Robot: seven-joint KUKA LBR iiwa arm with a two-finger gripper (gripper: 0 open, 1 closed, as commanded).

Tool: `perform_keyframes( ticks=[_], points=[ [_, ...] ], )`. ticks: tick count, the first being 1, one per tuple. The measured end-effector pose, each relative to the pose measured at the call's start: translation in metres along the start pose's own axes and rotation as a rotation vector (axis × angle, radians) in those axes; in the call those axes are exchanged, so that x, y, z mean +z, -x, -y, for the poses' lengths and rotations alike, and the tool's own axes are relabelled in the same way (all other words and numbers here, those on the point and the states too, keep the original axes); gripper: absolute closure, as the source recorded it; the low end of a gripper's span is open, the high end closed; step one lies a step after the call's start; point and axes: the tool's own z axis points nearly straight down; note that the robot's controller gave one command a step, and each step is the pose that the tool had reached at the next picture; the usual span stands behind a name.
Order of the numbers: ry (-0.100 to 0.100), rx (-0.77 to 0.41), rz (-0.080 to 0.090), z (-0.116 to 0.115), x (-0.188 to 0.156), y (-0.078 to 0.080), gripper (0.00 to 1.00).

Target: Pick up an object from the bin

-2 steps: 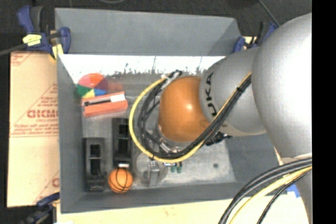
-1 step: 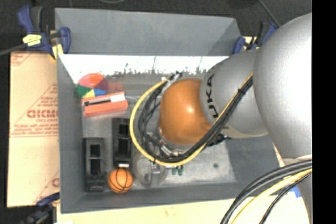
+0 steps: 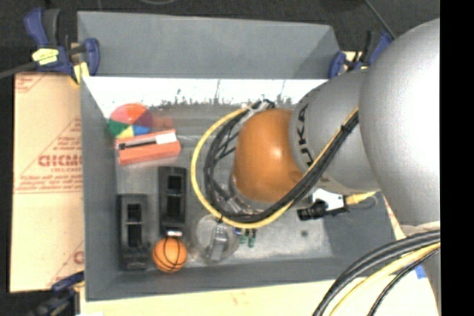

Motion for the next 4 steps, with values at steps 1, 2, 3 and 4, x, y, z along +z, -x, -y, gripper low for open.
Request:
perform_keyframes(
  ticks=[1,2,3,4],
  points=[
    [0.004,-0.043,0.008,0.007,0.023,-0.001,0.0],
    [0.001,0.236,0.004,0.017,0.032,-0.005,1.0],
    [0.001,0.237,0.004,0.017,0.032,-0.005,1.0],
    [-0.002,0.237,-0.002,0.018,0.027,-0.006,1.0]
  ],
)
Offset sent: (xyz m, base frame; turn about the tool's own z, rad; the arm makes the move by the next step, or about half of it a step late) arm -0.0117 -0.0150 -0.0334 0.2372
